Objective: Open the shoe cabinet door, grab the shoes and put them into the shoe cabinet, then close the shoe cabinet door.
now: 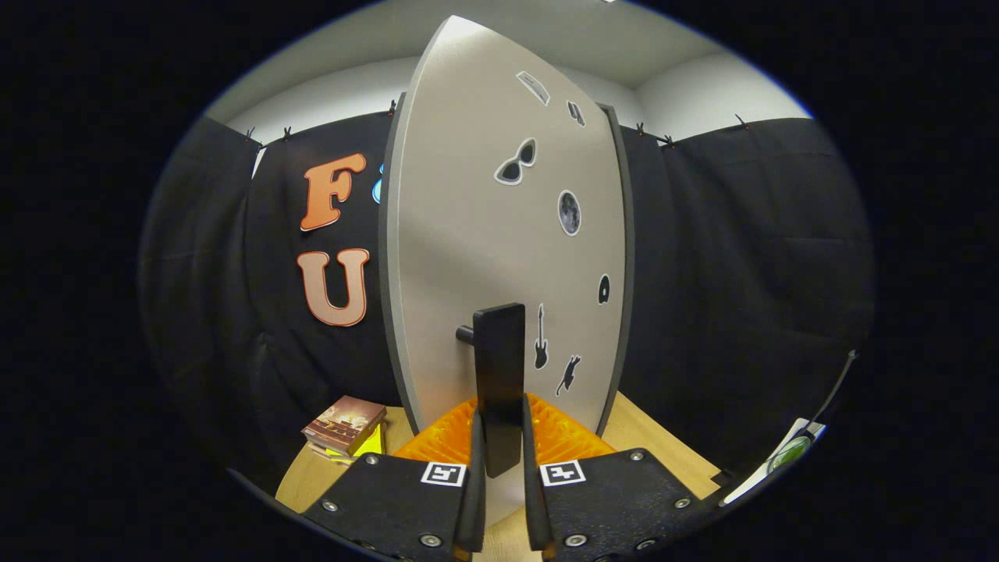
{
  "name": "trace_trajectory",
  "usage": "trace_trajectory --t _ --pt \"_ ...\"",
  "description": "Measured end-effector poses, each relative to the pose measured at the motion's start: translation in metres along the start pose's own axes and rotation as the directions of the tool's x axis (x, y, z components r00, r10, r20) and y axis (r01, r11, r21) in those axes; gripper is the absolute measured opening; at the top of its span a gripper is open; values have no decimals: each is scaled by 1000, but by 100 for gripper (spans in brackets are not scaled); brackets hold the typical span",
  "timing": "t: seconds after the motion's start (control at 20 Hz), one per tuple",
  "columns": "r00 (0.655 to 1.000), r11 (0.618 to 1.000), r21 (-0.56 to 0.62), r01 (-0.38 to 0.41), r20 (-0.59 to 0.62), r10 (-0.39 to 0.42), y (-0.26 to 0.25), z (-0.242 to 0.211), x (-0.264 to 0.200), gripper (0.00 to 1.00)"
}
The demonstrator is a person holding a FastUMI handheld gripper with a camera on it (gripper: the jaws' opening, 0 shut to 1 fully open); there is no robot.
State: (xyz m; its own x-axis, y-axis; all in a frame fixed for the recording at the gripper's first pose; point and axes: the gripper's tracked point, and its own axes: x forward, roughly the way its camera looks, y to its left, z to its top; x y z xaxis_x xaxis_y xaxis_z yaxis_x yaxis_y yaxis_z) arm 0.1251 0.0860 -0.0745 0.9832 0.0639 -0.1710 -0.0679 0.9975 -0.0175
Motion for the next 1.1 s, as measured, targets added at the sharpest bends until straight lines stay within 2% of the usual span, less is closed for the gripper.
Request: trace_trajectory --t 0.35,0.7,1.1 --pt "995 995 6 96 -6 -96 -48 -4 -26 20" --pt "988 987 34 155 12 -156 -82 -7 -32 20" --pt "955 953 63 296 7 -297 -143 -12 -35 19"
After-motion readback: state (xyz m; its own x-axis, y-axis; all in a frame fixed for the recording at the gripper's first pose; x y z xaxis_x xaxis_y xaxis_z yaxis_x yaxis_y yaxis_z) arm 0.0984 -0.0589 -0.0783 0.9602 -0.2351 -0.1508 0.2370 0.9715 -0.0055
